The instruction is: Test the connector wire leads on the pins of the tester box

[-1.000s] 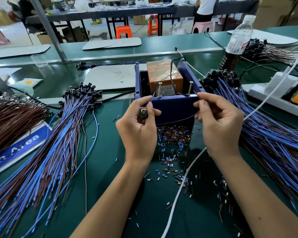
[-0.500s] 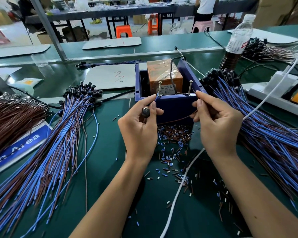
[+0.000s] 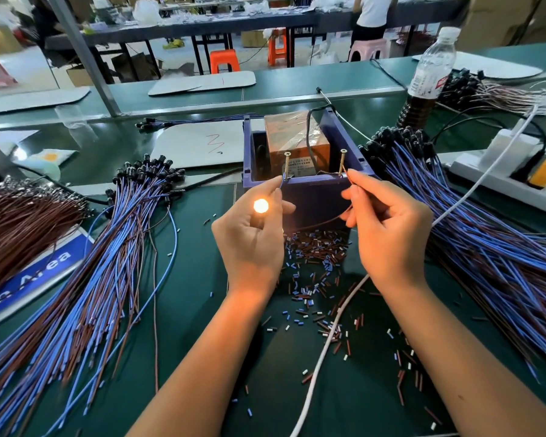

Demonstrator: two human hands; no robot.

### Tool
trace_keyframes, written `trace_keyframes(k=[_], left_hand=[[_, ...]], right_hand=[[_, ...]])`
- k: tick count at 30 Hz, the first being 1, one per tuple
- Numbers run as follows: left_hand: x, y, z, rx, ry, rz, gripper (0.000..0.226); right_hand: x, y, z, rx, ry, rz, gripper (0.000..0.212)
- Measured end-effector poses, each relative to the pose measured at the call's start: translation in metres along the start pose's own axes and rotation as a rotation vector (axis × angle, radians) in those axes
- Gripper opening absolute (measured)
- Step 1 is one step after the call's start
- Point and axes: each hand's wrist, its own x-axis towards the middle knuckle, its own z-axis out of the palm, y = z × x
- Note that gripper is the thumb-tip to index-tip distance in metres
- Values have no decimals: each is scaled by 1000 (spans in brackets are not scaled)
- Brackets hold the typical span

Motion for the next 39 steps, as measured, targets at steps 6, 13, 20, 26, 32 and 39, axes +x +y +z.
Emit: trace_keyframes(k=[6, 13, 20, 26, 32, 39], left_hand=[[0, 3, -2, 7, -4, 1, 17], [-1, 2, -3, 16, 6, 48, 17], [-12, 25, 14, -3, -75, 185, 17], [-21, 84, 88, -181, -289, -115, 13], [-40, 122, 194, -455, -1132, -1012, 19], [-55, 119, 251, -583, -1215, -1329, 37]], right_hand=[[0, -1, 0, -12, -6, -5, 24], [-1, -1, 0, 45, 22, 19, 24], [-1, -10, -14, -1, 199, 50, 16], [-8, -14, -72, 7, 417, 25, 16], [-7, -6, -168, -126, 677, 74, 13], [7, -9, -243, -734, 423, 303, 24]])
